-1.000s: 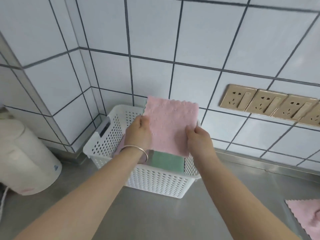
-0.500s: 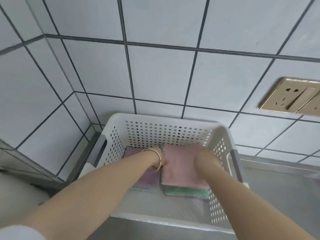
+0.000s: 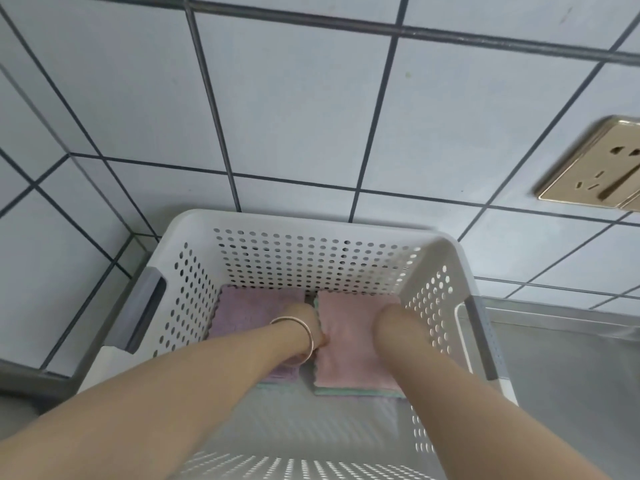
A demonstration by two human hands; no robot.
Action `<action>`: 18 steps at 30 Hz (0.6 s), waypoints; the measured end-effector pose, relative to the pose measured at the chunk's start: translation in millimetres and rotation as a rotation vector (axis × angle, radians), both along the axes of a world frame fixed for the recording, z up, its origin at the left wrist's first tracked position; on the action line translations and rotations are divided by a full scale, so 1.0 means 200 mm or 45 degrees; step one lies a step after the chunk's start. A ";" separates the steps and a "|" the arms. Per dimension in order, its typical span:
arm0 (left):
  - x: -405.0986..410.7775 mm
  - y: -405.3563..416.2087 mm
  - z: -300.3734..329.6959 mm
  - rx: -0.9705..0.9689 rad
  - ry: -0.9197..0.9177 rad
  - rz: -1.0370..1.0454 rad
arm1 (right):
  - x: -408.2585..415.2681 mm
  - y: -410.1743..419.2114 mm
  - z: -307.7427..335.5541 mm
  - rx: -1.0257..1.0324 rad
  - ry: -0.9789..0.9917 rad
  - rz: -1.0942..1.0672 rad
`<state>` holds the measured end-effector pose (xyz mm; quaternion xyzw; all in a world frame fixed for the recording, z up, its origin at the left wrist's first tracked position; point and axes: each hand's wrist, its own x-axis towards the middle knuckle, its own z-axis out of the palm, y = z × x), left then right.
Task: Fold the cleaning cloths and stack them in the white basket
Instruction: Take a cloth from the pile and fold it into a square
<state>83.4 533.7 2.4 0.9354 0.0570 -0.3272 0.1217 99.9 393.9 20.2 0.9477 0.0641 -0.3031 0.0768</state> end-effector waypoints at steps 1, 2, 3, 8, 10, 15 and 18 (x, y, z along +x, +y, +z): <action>0.00 0.01 0.01 0.084 -0.138 -0.091 | 0.01 0.03 0.00 -0.065 0.008 0.007; -0.01 0.01 0.00 0.132 -0.326 -0.187 | 0.01 0.06 0.00 -0.062 -0.069 0.002; -0.02 0.00 -0.02 0.151 -0.433 -0.275 | 0.02 0.07 -0.01 -0.111 -0.147 0.086; -0.01 -0.04 -0.10 0.053 -0.348 -0.374 | -0.03 0.06 -0.13 -0.176 -0.205 0.425; 0.02 -0.03 -0.11 0.064 -0.300 -0.410 | 0.00 0.05 -0.16 -0.192 -0.149 0.464; 0.09 -0.04 0.05 0.215 -0.134 -0.491 | 0.06 0.10 0.01 0.011 0.079 0.269; 0.08 -0.12 0.28 0.103 -0.317 -0.396 | 0.02 0.11 0.19 0.214 -0.044 0.076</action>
